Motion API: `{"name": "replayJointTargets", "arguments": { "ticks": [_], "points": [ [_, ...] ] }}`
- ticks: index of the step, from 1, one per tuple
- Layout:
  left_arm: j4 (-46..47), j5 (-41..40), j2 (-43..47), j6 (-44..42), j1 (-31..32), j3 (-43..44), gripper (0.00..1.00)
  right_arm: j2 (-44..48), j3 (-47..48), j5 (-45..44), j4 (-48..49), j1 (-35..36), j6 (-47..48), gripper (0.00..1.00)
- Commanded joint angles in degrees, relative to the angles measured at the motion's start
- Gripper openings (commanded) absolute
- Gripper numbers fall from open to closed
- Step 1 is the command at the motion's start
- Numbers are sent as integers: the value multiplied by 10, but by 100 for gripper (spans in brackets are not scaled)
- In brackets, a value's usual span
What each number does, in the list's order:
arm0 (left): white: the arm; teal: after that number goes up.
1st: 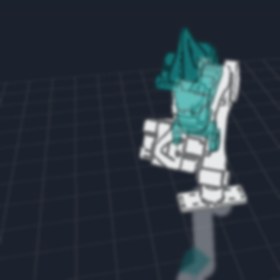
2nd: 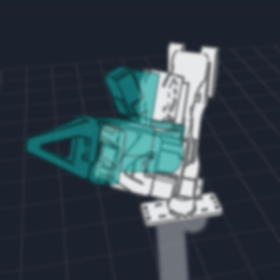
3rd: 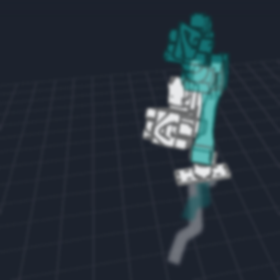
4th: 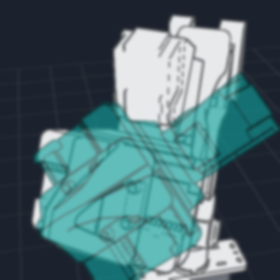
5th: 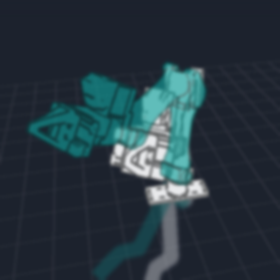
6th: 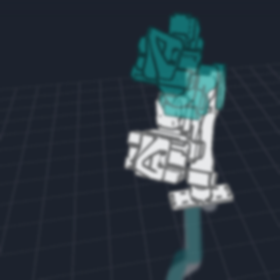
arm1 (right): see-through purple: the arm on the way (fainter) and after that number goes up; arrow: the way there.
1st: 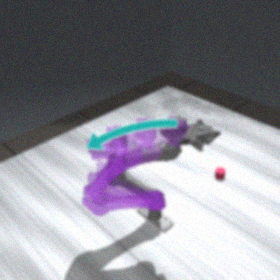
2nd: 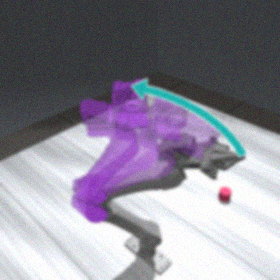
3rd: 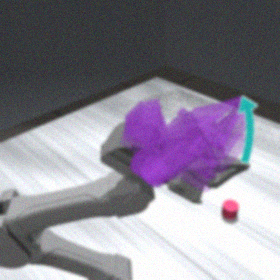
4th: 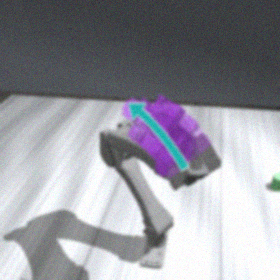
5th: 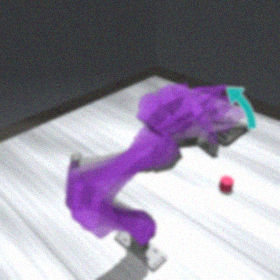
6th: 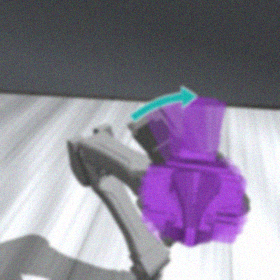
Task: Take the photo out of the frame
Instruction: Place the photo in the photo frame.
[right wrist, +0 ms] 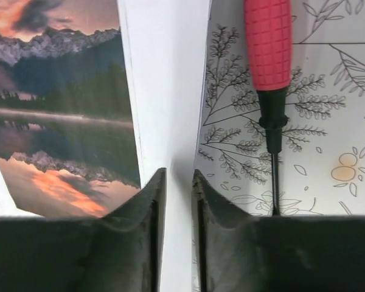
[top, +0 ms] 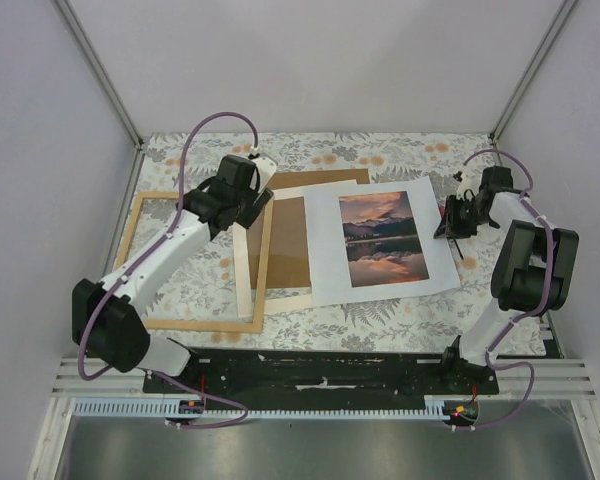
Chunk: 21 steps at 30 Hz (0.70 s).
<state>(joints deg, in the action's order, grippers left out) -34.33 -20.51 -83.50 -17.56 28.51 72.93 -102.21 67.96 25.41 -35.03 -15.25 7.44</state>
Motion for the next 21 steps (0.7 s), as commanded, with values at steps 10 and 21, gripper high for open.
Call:
{"name": "replayJointTargets", "arguments": {
  "ticks": [10,21],
  "points": [
    [-68,55,166,3,-72,-44,91,152,34,-63,-35,-3,40,90],
    [-75,114,396,0,-94,-134,100,486,66,-58,-119,-2,41,98]
  ]
}}
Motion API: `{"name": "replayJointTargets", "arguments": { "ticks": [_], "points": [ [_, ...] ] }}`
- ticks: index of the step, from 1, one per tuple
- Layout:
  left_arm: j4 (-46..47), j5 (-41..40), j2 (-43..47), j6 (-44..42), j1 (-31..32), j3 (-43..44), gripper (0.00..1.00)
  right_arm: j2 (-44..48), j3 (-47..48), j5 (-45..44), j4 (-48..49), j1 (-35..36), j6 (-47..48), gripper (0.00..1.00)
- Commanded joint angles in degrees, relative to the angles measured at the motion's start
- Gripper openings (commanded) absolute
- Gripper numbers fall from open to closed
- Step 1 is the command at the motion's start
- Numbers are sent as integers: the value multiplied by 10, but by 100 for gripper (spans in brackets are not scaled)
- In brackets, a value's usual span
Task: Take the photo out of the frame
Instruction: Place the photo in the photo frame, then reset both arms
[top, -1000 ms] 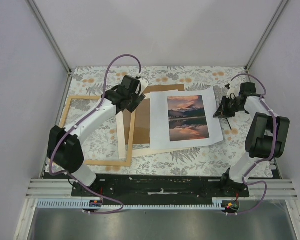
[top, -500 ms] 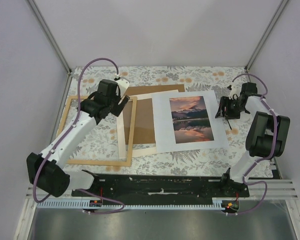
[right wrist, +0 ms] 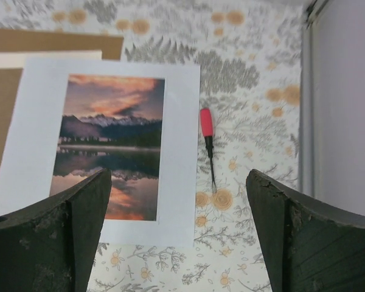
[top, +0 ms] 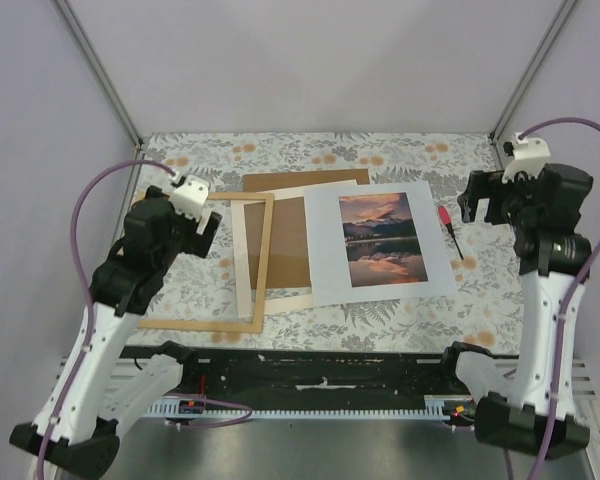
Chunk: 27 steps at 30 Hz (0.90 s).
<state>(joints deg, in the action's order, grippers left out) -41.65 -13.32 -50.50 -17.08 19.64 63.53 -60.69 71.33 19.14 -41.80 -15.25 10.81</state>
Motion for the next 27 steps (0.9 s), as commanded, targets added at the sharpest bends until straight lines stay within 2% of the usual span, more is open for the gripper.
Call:
{"name": "replayJointTargets", "arguments": {
  "ticks": [1,6,14,17,22,27],
  "points": [
    [3,39,83,-9,-7,-52,100,91,41,12,-60,-3,7,98],
    [26,25,157,23,-7,-92,100,194,36,31,-65,-3,16,98],
    [41,39,272,46,-34,-121,100,403,-81,-9,16,-3,1,98],
    [52,39,289,42,-49,-134,99,481,-130,-20,48,-3,-20,98],
    [68,66,325,51,-91,-149,97,584,-158,-34,70,-2,-54,98],
    [62,107,349,58,-121,-148,96,644,-168,-52,90,-3,-67,98]
  ]
}}
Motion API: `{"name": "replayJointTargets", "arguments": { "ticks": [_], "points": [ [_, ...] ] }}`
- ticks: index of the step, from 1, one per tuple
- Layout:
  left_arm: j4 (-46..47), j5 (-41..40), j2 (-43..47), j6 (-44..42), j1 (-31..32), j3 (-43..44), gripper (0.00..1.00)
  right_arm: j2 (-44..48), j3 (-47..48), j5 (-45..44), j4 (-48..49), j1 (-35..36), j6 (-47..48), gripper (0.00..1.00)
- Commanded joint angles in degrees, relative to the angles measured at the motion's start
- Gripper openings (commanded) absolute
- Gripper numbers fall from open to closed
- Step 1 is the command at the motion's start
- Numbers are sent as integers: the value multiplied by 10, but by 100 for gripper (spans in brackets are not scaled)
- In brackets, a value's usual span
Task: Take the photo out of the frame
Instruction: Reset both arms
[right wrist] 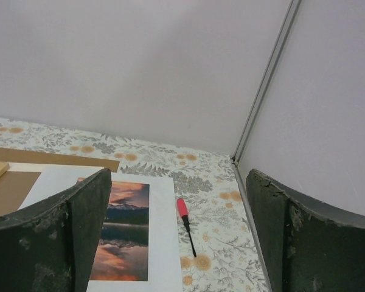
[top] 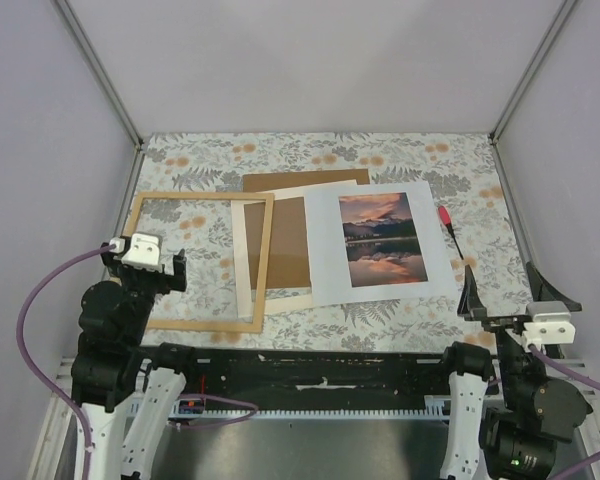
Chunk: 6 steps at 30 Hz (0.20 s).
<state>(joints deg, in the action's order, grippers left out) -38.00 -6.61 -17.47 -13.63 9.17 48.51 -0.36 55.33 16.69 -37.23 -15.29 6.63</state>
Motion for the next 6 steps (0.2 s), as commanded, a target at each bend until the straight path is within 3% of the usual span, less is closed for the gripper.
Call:
{"name": "replayJointTargets", "arguments": {
  "ticks": [1,6],
  "points": [
    [27,39,19,24,-16,1,96,42,-8,-29,45,-3,-27,98],
    [27,44,24,23,-17,-1,96,42,-8,-28,43,-2,-23,98]
  ]
}}
